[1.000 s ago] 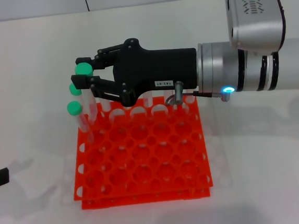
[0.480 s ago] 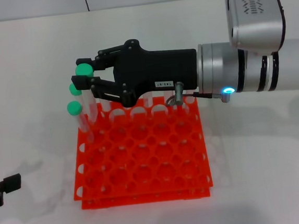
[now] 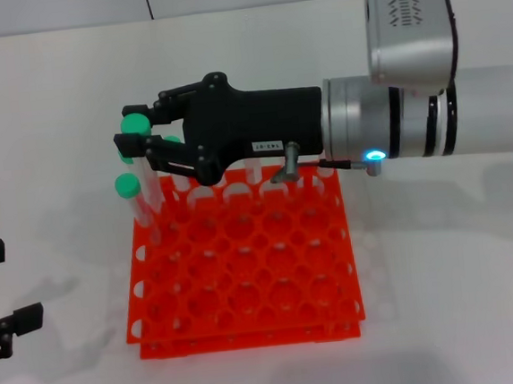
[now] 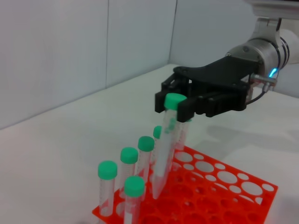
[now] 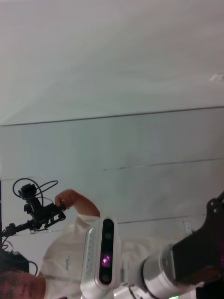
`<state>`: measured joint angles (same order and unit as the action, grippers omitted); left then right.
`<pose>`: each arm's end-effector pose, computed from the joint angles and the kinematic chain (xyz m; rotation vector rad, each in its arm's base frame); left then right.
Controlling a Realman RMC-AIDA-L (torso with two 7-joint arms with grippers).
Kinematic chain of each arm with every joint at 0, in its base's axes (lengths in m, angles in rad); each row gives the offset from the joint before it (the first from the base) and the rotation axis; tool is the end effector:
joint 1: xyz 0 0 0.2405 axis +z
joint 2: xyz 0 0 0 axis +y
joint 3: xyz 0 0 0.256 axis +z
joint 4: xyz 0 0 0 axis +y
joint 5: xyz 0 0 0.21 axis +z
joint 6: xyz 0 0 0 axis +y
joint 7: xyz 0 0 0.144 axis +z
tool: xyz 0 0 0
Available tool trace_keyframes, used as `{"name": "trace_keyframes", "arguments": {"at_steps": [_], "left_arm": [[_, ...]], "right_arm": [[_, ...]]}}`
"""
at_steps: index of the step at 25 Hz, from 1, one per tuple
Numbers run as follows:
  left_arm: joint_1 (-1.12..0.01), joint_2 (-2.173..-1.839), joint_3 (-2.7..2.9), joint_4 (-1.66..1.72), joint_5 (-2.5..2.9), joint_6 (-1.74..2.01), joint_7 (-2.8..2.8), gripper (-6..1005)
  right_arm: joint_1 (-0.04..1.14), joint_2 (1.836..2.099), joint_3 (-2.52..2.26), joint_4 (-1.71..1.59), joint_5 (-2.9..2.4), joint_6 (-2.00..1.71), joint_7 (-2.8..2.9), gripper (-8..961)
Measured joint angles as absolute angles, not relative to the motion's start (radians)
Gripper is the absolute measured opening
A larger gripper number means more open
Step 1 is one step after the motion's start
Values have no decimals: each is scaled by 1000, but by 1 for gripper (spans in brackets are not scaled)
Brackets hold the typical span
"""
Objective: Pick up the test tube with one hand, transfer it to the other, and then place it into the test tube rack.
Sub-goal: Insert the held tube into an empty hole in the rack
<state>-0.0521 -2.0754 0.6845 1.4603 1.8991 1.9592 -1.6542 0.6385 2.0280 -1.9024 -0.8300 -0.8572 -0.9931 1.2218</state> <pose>-0.2836 0.2075 0.1195 -2.6773 -0.5921 -0.4403 0.0892 0.3428 -0.0879 -2.7980 0.1585 1.0414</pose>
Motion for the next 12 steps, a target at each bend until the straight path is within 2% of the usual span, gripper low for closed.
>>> {"name": "trace_keyframes", "arguments": {"at_steps": [12], "left_arm": [[-59, -2075, 684, 1448, 1901, 1956, -1644, 893]], "right_arm": [[653, 2028, -1930, -814, -832, -926, 1185, 264]]}}
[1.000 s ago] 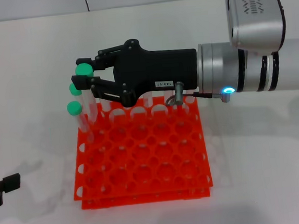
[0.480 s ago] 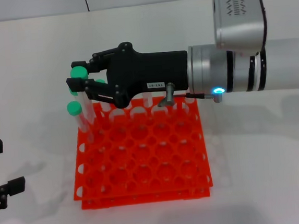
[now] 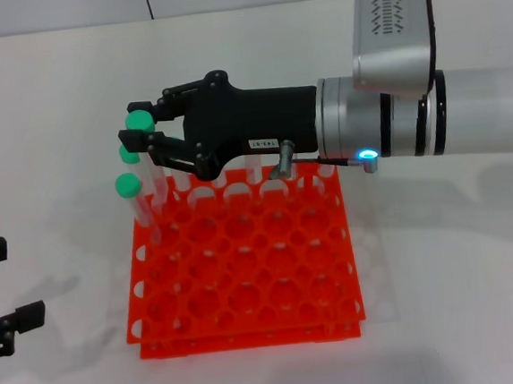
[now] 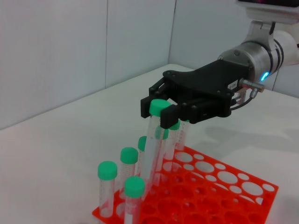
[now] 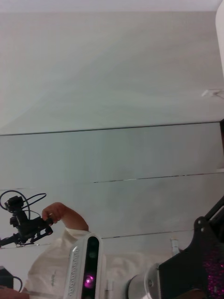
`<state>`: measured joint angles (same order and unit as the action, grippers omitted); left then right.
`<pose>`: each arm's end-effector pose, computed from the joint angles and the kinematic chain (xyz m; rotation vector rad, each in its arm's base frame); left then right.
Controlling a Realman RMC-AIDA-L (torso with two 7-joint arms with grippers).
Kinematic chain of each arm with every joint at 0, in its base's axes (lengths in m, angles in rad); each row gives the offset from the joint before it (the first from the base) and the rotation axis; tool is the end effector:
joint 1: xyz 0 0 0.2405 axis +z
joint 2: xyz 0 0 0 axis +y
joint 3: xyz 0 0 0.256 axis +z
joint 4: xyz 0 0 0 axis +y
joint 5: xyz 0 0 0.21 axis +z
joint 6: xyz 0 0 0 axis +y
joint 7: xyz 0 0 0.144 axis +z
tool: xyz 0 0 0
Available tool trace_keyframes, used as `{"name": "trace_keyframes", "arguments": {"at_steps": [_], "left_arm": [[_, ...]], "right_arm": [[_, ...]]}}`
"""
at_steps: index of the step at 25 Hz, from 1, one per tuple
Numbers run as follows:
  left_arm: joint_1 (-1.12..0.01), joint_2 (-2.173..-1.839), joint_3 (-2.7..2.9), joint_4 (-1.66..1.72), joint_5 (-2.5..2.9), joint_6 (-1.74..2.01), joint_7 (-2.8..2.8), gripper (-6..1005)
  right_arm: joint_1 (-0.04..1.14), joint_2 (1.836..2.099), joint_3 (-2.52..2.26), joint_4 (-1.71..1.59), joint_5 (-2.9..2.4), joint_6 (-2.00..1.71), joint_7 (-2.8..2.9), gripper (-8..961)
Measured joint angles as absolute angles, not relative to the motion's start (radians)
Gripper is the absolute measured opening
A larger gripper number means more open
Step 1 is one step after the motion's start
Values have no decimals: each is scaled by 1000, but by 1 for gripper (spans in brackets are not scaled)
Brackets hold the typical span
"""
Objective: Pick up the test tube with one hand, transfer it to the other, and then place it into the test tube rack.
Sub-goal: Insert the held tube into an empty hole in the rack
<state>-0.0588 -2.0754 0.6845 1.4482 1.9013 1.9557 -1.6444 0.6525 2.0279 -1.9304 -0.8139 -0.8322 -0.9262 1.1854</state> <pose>-0.2840 0.2094 0.1182 -2.6794 -0.5849 -0.4458 0.0919 0.3491 -0.0938 -2.7689 0.1517 0.9790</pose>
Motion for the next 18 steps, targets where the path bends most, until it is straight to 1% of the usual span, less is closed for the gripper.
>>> {"name": "trace_keyframes", "arguments": {"at_steps": [18], "left_arm": [[-75, -2072, 683, 1446, 1904, 1954, -1644, 893]], "right_arm": [[652, 2019, -1931, -788, -836, -930, 1208, 265]]}}
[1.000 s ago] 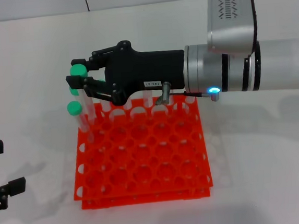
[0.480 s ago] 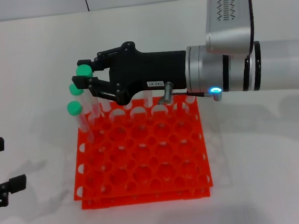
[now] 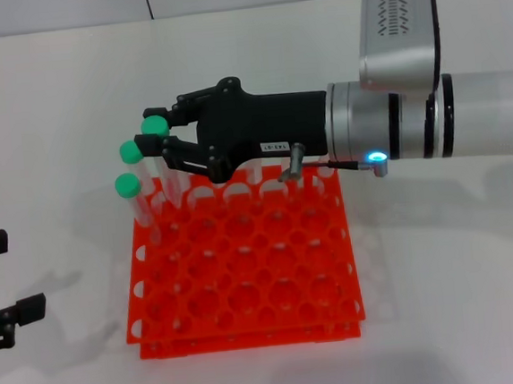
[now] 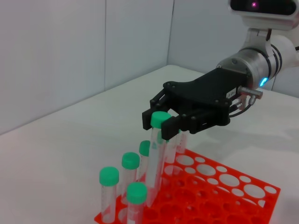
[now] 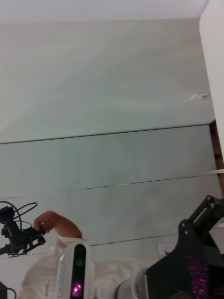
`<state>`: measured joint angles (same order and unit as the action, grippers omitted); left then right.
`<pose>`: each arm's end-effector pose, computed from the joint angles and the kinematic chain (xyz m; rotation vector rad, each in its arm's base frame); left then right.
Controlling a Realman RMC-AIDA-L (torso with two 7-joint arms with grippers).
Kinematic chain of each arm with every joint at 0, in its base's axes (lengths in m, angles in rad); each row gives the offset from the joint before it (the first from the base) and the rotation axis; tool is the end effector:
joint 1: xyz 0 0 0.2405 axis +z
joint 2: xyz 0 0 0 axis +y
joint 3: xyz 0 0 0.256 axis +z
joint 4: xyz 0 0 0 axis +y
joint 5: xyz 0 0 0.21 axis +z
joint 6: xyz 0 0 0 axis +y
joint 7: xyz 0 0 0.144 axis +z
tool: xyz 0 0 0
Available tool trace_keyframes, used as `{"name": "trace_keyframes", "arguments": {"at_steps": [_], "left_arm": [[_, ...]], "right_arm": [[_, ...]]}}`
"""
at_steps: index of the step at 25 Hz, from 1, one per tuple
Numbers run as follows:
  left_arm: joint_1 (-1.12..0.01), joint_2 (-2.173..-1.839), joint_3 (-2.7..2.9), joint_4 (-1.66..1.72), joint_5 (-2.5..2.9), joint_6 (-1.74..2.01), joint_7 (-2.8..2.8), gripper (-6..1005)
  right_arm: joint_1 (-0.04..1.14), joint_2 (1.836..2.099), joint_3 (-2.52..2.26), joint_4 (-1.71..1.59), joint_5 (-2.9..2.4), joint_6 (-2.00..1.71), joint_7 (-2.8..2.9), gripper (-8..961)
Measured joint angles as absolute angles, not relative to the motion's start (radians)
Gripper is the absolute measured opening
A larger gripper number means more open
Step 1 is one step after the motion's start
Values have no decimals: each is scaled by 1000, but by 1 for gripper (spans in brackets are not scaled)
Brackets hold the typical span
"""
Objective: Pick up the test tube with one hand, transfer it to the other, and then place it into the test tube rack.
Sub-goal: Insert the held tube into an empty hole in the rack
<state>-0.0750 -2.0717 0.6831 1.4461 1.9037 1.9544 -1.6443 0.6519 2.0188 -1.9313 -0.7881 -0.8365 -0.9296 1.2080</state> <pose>-0.2817 0.2139 0.1193 -2.6840 -0.5669 -0.4439 0.1022 0.3513 -0.0934 -2.7772 0.2040 0.9471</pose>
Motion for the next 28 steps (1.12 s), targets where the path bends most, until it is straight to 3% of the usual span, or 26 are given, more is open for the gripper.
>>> {"name": "trace_keyframes", "arguments": {"at_steps": [28], "left_arm": [[-104, -2075, 681, 1432, 1931, 1953, -1643, 893]], "right_arm": [[653, 2026, -1944, -760, -851, -927, 1212, 265]]}}
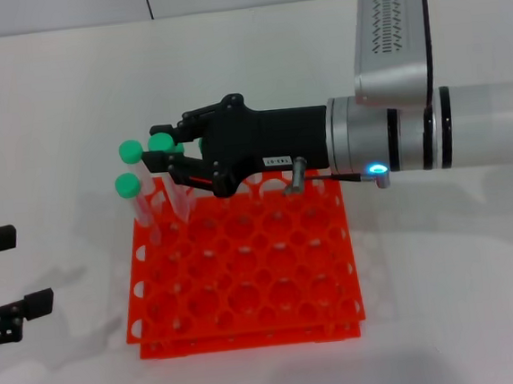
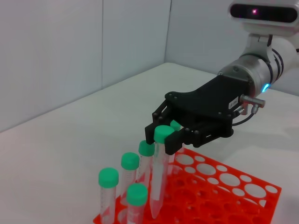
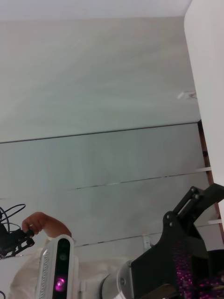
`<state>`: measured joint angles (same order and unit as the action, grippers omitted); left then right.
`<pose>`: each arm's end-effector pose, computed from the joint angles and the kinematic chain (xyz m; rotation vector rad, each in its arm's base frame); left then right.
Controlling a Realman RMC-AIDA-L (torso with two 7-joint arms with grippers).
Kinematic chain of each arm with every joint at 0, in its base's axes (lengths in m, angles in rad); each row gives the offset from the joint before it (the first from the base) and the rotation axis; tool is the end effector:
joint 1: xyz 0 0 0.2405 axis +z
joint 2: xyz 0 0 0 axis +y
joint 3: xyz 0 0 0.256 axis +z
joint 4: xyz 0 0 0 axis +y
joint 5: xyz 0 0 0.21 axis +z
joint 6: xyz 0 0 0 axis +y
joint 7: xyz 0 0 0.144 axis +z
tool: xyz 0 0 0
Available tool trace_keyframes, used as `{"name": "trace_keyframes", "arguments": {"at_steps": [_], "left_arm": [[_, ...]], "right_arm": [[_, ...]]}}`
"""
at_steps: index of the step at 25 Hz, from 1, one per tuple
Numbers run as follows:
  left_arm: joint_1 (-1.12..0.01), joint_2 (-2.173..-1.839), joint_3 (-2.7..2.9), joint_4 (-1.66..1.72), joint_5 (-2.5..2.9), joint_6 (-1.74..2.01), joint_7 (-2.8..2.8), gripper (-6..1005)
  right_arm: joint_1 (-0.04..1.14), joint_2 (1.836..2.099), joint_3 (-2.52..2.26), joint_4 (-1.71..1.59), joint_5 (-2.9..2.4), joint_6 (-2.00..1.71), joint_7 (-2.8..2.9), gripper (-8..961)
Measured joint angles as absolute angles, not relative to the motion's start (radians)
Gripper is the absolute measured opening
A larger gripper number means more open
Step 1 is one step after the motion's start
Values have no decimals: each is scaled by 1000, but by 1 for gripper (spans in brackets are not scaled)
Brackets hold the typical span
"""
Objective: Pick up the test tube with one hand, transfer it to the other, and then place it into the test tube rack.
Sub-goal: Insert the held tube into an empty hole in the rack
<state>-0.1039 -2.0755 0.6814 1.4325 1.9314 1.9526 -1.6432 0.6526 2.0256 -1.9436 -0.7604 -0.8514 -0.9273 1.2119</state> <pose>-0.2801 0.2208 0.1156 -2.6991 -0.5652 -0.4354 0.1101 0.3483 -0.1007 -2.7992 0.2273 0.9059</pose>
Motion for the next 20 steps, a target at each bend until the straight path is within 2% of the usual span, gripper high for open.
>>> {"name": "trace_keyframes", "arguments": {"at_steps": [20], "left_arm": [[-120, -2075, 682, 1409, 1948, 1951, -1633, 893]], "right_arm": [[649, 2028, -1963, -751, -851, -917, 1167, 265]]}}
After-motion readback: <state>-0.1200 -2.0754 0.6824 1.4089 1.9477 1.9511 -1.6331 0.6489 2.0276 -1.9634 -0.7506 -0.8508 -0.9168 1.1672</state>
